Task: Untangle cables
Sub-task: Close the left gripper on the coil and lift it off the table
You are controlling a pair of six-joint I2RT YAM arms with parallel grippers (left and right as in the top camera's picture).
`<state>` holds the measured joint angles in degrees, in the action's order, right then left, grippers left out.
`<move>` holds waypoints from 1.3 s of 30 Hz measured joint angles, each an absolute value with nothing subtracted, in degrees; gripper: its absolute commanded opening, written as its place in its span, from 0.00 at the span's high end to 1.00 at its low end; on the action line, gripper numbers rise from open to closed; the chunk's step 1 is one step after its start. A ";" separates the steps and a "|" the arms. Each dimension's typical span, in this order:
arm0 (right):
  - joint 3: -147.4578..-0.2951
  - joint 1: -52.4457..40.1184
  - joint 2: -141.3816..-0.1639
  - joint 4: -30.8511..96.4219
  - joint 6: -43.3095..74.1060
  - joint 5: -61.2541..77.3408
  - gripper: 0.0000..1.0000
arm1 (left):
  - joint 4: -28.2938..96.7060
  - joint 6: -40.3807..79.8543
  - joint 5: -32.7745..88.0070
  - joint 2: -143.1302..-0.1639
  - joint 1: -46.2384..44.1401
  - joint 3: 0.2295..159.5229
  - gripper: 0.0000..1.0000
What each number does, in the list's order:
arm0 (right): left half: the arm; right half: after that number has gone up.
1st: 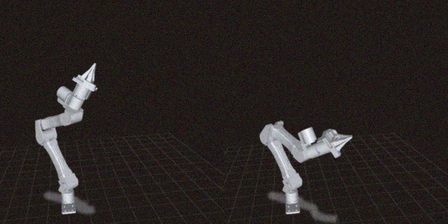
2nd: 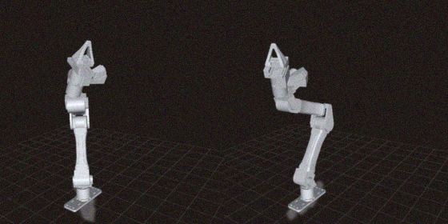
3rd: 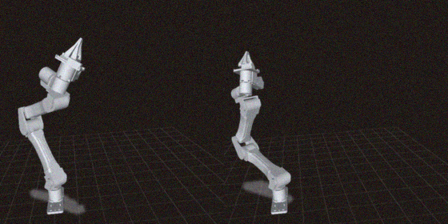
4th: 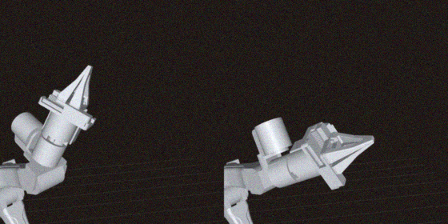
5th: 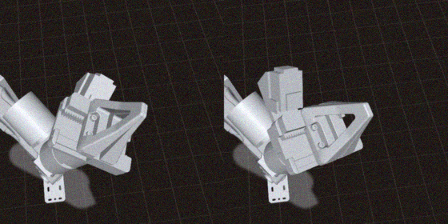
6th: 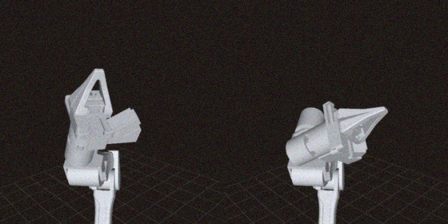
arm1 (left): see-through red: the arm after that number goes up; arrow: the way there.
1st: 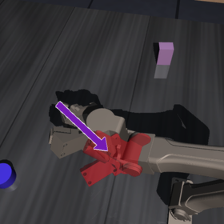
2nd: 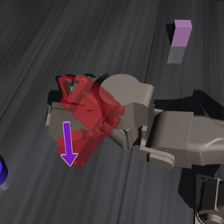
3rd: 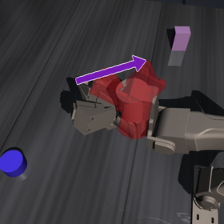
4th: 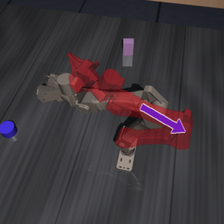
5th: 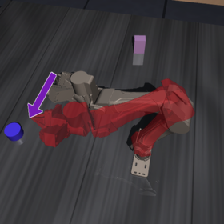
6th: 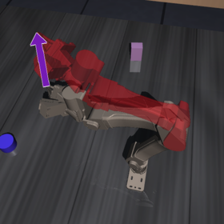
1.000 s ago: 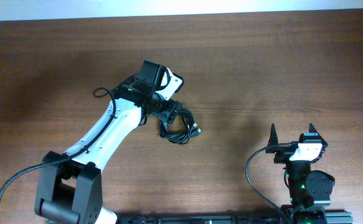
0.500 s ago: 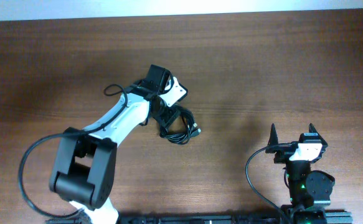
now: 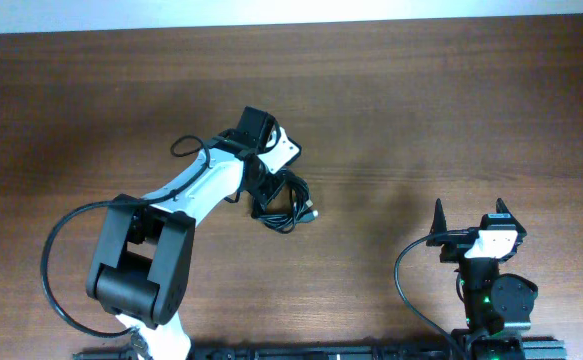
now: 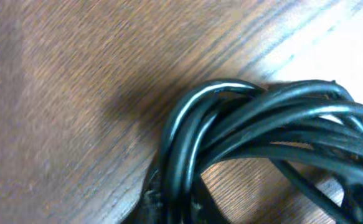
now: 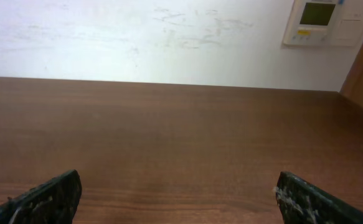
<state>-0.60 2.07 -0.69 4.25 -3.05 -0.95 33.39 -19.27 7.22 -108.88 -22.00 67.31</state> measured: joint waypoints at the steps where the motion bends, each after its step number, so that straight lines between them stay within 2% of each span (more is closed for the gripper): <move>1: -0.60 2.07 -0.69 4.25 -3.05 -0.95 0.01 | 33.52 -16.38 7.18 -108.88 -22.00 67.31 1.00; 3: -0.60 2.07 -0.69 4.25 -3.05 -0.95 0.01 | 34.72 -9.02 7.20 -108.88 -22.00 67.57 1.00; 7: -0.60 2.07 -0.69 4.25 -3.05 -0.95 0.01 | 41.12 18.68 8.01 -108.88 -22.04 68.49 1.00; 8: -0.60 2.07 -0.69 4.25 -3.05 -0.95 0.01 | 42.85 27.46 8.91 -108.88 -22.04 68.60 0.93; 10: -0.60 2.07 -0.69 4.25 -3.05 -0.95 0.01 | 44.05 38.89 10.11 -108.88 -22.04 68.64 0.45; 11: -0.60 2.07 -0.69 4.25 -3.05 -0.95 0.01 | 44.18 41.82 10.37 -108.88 -22.04 68.64 0.27; 12: -0.60 2.07 -0.69 4.25 -3.05 -0.97 0.01 | 44.40 45.78 10.76 -108.88 -22.06 68.64 0.13; 14: -0.60 2.07 -0.69 4.25 -3.03 -0.95 0.01 | 45.01 49.76 11.00 -108.88 -22.04 68.64 0.11; 17: -0.60 2.07 -0.69 4.25 -3.03 -0.95 0.01 | 46.30 51.18 12.27 -108.88 -22.04 68.64 0.16; 18: -0.60 2.07 -0.69 4.25 -3.03 -0.95 0.01 | 46.28 50.65 13.06 -108.88 -22.04 68.64 0.26; 20: -0.60 2.07 -0.69 4.25 -3.03 -0.95 0.01 | 45.95 48.53 14.00 -108.88 -22.06 68.64 0.33; 24: -0.60 2.07 -0.69 4.25 -3.07 -0.95 0.01 | 40.07 36.25 14.20 -108.88 -22.04 68.71 0.40; 28: -0.60 2.07 -0.69 4.25 -3.05 -0.95 0.01 | 38.68 25.39 7.14 -108.88 -22.04 68.77 0.43; 30: -0.60 2.07 -0.69 4.25 -3.07 -0.95 0.01 | 38.74 23.27 4.84 -108.88 -22.04 68.77 0.57; 31: -0.60 2.07 -0.69 4.25 -3.03 -0.95 0.01 | 38.79 22.96 4.34 -108.88 -22.04 68.77 0.66; 33: -0.60 2.07 -0.69 4.25 -3.05 -0.95 0.01 | 38.96 21.43 3.11 -108.88 -22.31 68.77 0.92; 34: -0.60 2.07 -0.69 4.25 -3.05 -0.95 0.01 | 38.72 21.21 2.81 -108.88 -22.50 68.73 1.00; 39: -0.60 2.07 -0.69 4.25 -3.03 -0.95 0.01 | 37.67 20.51 2.09 -108.64 -24.01 68.75 1.00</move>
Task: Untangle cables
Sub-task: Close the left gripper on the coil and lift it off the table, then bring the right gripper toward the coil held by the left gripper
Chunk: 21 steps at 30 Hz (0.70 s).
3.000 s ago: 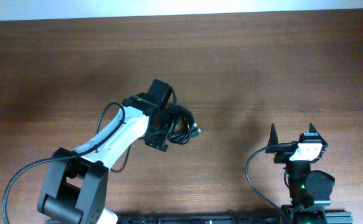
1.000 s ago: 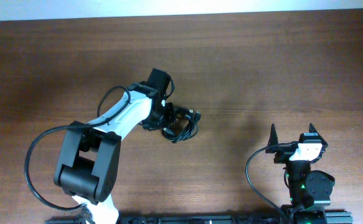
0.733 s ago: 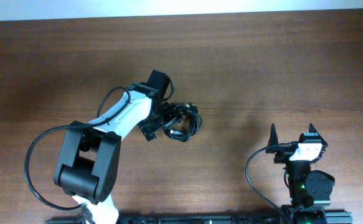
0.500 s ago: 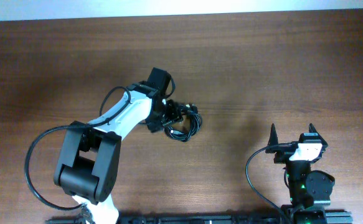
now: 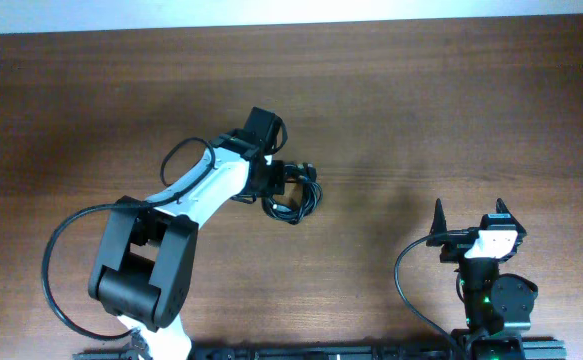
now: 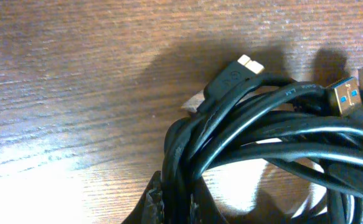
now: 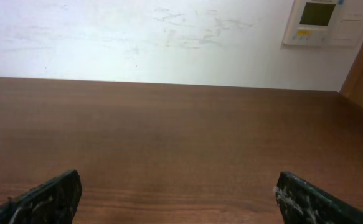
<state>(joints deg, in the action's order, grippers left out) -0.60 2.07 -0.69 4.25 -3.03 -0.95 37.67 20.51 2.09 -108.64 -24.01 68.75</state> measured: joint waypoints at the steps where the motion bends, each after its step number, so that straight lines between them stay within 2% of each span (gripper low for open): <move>1: -0.60 2.07 -0.69 4.25 -3.05 -0.95 0.01 | 38.59 20.51 2.09 -108.64 -24.05 68.93 1.00; 8: -0.60 2.07 -0.69 4.25 -3.07 -0.95 0.01 | 50.87 21.06 1.43 -103.15 -24.05 74.13 1.00; 17: -0.60 2.07 -0.69 4.25 -3.01 -0.93 0.01 | 52.90 29.91 1.43 -83.59 -24.05 76.44 1.00; 21: -0.60 2.07 -0.69 3.84 5.98 3.49 0.01 | 54.68 32.93 1.43 -81.28 -24.05 76.44 1.00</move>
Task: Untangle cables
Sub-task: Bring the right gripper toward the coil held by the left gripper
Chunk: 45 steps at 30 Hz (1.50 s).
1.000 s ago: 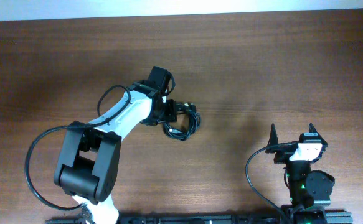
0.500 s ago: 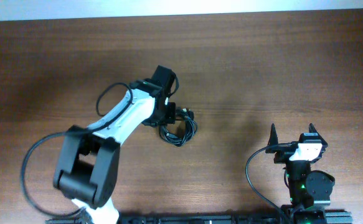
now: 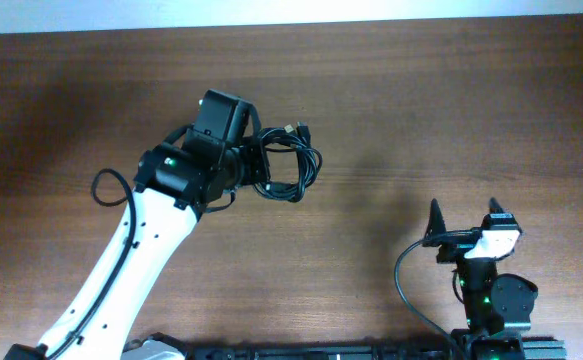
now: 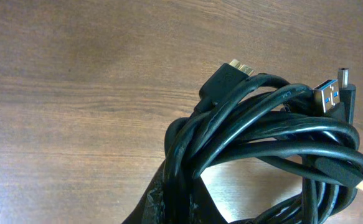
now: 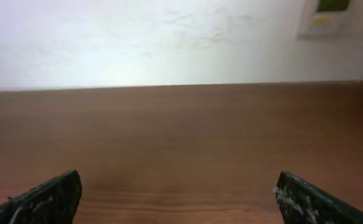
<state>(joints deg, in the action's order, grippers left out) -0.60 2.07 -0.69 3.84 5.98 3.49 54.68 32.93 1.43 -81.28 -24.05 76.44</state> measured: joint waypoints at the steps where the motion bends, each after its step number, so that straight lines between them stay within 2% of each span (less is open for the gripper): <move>1: -0.60 2.07 -0.69 3.60 11.18 5.78 0.01 | 54.89 33.34 1.43 -81.21 -24.05 76.44 1.00; 5: -0.60 2.07 -0.69 2.52 38.54 21.63 0.01 | 55.11 34.63 1.41 -81.21 -24.05 76.44 1.00; 8: -0.60 2.07 -0.69 2.28 53.12 31.99 0.01 | 55.11 35.57 1.43 -81.21 -24.05 76.44 1.00; 13: -0.60 2.07 -0.69 1.61 64.42 38.11 0.02 | 55.20 35.90 1.43 -81.21 -24.05 76.44 1.00; 19: -1.26 2.07 -1.02 -1.28 64.16 38.63 0.08 | 55.22 36.10 1.43 -81.21 -24.05 76.44 1.00; 23: -8.01 2.07 -8.19 4.49 62.35 37.39 0.08 | 55.11 36.10 1.39 -81.21 -24.05 76.42 1.00; 31: -34.57 2.04 -40.21 20.14 43.94 39.00 0.35 | 55.11 38.76 -1.02 -81.19 -24.05 76.44 1.00; 34: -40.49 0.60 -47.57 18.68 39.94 42.98 0.36 | 55.13 43.97 -2.55 -81.21 -24.05 76.44 1.00; 38: -41.69 -6.61 -54.08 17.12 37.47 47.90 0.37 | 55.20 50.26 -3.36 -81.19 -24.05 76.44 1.00; 42: -41.69 -19.25 -60.62 10.57 36.77 48.01 0.54 | 55.37 54.68 -4.62 -81.19 -24.05 76.44 1.00; 45: -41.78 -27.09 -63.86 4.25 36.69 45.10 0.46 | 55.31 52.14 -6.31 -81.19 -24.08 76.44 1.00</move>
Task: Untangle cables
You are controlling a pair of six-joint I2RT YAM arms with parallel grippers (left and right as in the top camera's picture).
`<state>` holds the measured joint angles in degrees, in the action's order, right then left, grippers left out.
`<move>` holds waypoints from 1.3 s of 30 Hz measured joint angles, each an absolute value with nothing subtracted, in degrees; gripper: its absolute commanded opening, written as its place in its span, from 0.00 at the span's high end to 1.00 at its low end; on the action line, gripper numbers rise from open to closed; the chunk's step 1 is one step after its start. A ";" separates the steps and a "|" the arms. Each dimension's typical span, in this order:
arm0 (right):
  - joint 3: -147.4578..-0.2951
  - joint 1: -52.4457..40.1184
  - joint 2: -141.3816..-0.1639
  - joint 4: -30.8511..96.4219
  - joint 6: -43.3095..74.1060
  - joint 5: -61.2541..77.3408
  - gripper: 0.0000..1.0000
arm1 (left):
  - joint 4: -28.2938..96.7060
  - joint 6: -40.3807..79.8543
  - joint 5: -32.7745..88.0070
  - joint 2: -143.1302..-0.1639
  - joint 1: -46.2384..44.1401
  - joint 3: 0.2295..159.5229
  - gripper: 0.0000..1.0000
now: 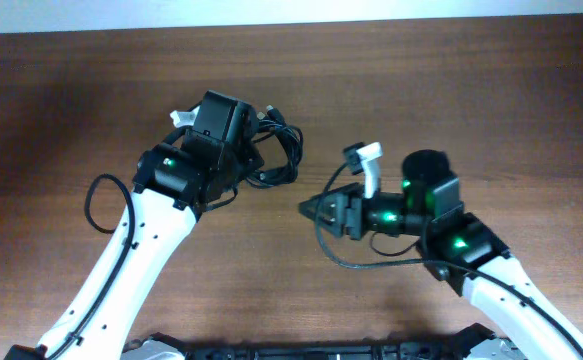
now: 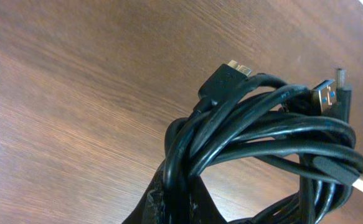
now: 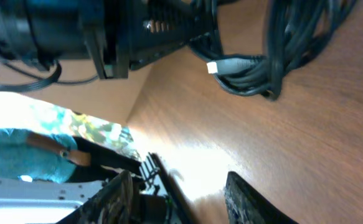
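Note:
A bundle of tangled black cables hangs from my left gripper, which is shut on its strands. In the left wrist view the gripper pinches the bundle at the bottom edge. A flat black plug, a blue-tongued USB plug and a small thin plug stick out on top. My right gripper stands open just right of the bundle, pointing at it. In the right wrist view the gripper is empty, with the bundle and a white-tipped plug ahead.
The brown wooden table lies under both arms. The right arm's own black cable loops beneath its wrist. The left arm's body fills the top left of the right wrist view.
My right arm has left its parked spot at the front right and now stands mid-table, open, facing the bundle. The left gripper still holds the bundle, tilted a little.
First my left gripper was low on the table at the cable bundle, then gripping it with plugs showing. It then held the bundle raised off the table while the right arm stayed parked. Now the right gripper is beside the held bundle.

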<state>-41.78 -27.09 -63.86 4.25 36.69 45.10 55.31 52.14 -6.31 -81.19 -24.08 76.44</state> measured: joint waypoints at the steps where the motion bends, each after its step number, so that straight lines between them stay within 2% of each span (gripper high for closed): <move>1: -41.80 -28.40 -64.66 3.01 37.85 43.13 0.42 | 55.31 50.17 -6.50 -81.21 -24.10 76.44 1.00; 3: -41.82 -29.69 -66.00 2.92 39.94 39.75 0.35 | 55.33 45.98 -6.52 -81.21 -24.10 76.44 1.00; 8: -41.82 -29.78 -68.58 2.92 42.63 31.92 0.28 | 55.20 38.22 -4.36 -81.21 -24.10 76.44 1.00; 13: -41.82 -29.78 -70.81 2.85 43.55 28.51 0.28 | 54.98 32.58 1.23 -81.21 -24.10 76.44 1.00; 14: -41.82 -29.78 -71.20 2.61 43.57 28.51 0.33 | 54.65 32.16 2.55 -81.21 -24.10 76.44 1.00; 17: -41.82 -29.78 -71.59 -0.03 43.72 28.64 0.76 | 54.43 30.96 5.82 -81.21 -24.10 76.44 1.00; 19: -41.82 -29.78 -71.59 -1.85 44.03 28.97 0.93 | 54.41 30.72 7.31 -81.21 -24.10 76.44 1.00; 20: -41.82 -29.76 -71.59 -2.31 44.42 28.95 0.96 | 54.19 30.61 7.51 -81.21 -23.97 76.47 1.00; 25: -41.82 -29.69 -71.59 -2.59 47.00 27.79 0.96 | 54.00 30.55 7.97 -81.21 -23.64 76.47 1.00; 32: -41.50 -30.50 -71.72 -4.19 65.45 21.91 0.96 | 53.25 31.20 7.97 -81.21 -23.62 76.90 1.00; 39: -41.23 -30.55 -71.75 -3.42 68.73 16.93 0.96 | 52.27 33.65 5.93 -81.21 -26.04 77.30 1.00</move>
